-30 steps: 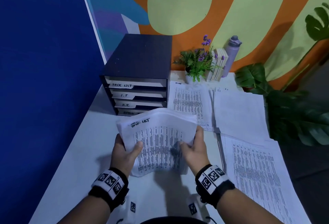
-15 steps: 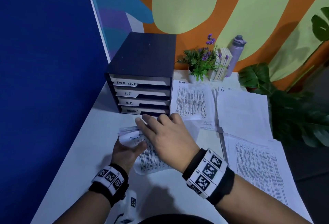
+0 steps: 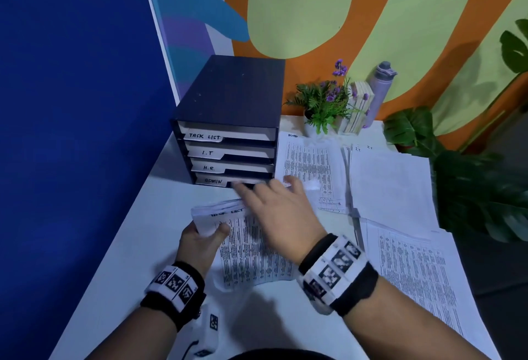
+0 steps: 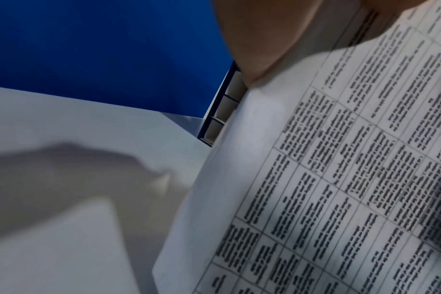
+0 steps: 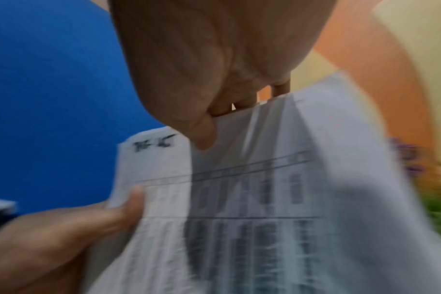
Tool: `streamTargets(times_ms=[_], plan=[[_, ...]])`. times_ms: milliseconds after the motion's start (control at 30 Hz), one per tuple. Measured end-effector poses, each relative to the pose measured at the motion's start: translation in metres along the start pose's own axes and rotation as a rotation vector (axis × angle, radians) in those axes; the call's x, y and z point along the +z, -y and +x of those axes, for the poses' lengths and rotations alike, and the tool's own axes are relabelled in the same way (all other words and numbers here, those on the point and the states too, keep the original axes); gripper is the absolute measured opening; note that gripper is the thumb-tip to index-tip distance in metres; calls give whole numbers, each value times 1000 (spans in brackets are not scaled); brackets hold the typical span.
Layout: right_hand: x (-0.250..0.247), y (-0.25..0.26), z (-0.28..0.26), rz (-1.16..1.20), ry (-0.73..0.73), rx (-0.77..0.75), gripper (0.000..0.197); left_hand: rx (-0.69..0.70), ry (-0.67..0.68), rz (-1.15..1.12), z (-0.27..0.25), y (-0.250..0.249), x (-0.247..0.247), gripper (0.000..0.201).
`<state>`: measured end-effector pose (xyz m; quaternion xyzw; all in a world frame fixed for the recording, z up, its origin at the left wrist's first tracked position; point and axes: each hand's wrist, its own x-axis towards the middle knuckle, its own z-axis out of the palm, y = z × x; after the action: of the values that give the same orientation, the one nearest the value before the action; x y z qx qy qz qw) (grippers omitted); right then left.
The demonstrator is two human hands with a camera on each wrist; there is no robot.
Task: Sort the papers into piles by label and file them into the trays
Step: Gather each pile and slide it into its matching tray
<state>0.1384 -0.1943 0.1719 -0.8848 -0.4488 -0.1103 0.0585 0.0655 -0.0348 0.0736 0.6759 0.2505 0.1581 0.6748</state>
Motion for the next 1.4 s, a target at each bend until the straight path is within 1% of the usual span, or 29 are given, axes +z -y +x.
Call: streamTargets(times_ms=[33, 100, 133, 167, 200, 233, 267, 300, 333, 433, 467, 500, 567, 600, 633, 667, 733, 767, 833, 867, 933, 967, 1100, 1200, 1267, 1333, 1367, 1400], plan=[[-1, -14, -1, -3, 0, 65, 55, -2, -13, -1, 3, 1, -3, 17], [-3, -44, -4, 1, 0, 204, 27, 3, -41, -14, 6, -3, -7, 14], [-1, -57, -7, 55, 6, 270, 21, 6, -53, -26, 8, -6, -8, 14], [2, -70, -11, 204, -7, 335, 18, 6, -60, -39, 11, -7, -9, 13], [3, -77, -14, 459, -38, 420, 12, 0, -73, -53, 13, -10, -9, 13], [6, -79, -17, 785, -85, 490, 5, -9, -87, -66, 16, -11, -9, 13], [9, -78, -19, 1064, -150, 552, 10, -16, -99, -81, 18, -14, -9, 12], [17, -77, -22, 1263, -214, 574, 15, -22, -107, -94, 21, -14, -8, 12], [24, -72, -26, 1331, -246, 590, 18, -28, -115, -97, 23, -15, -7, 13], [46, -57, -39, 1339, -256, 550, 21, -43, -130, -96, 26, -13, -4, 13], [49, -52, -43, 1332, -241, 535, 25, -37, -128, -95, 26, -12, -3, 15], [53, -49, -45, 1355, -227, 503, 34, -35, -130, -84, 26, -9, -4, 20], [59, -44, -48, 1397, -164, 497, 56, -44, -130, -53, 25, -4, -7, 33], [62, -42, -48, 1404, -112, 546, 64, -60, -116, -30, 24, -1, -8, 37], [66, -40, -48, 1417, -71, 580, 67, -84, -96, -5, 22, 2, -8, 39], [70, -39, -46, 1375, -30, 626, 66, -109, -84, 16, 22, 6, -8, 40], [76, -37, -41, 1288, 0, 649, 57, -159, -87, 81, 23, 9, -8, 40], [78, -37, -37, 1265, -2, 658, 52, -184, -95, 124, 24, 9, -7, 36], [74, -41, -28, 1264, -8, 690, 46, -178, -83, 140, 31, 5, -10, 22], [71, -44, -22, 1261, -21, 718, 38, -165, -70, 134, 33, -1, -11, 22], [67, -48, -8, 1259, -49, 757, 20, -146, -47, 116, 38, -13, -16, 29], [69, -51, 0, 1268, -55, 763, 17, -150, -34, 85, 42, -17, -20, 33], [75, -52, 33, 1311, -80, 885, 21, -244, 28, -40, 57, -26, -35, 37], [80, -51, 54, 1377, -27, 979, 25, -323, 72, -49, 61, -23, -53, 35], [86, -52, 68, 1390, 4, 1022, 29, -363, 151, -12, 60, -19, -67, 39], [93, -56, 81, 1388, 5, 1049, 37, -393, 261, 14, 56, -15, -80, 51], [94, -58, 86, 1384, 1, 1062, 39, -400, 290, 23, 52, -16, -84, 51], [95, -60, 93, 1387, -7, 1071, 38, -396, 298, 40, 49, -19, -87, 45]])
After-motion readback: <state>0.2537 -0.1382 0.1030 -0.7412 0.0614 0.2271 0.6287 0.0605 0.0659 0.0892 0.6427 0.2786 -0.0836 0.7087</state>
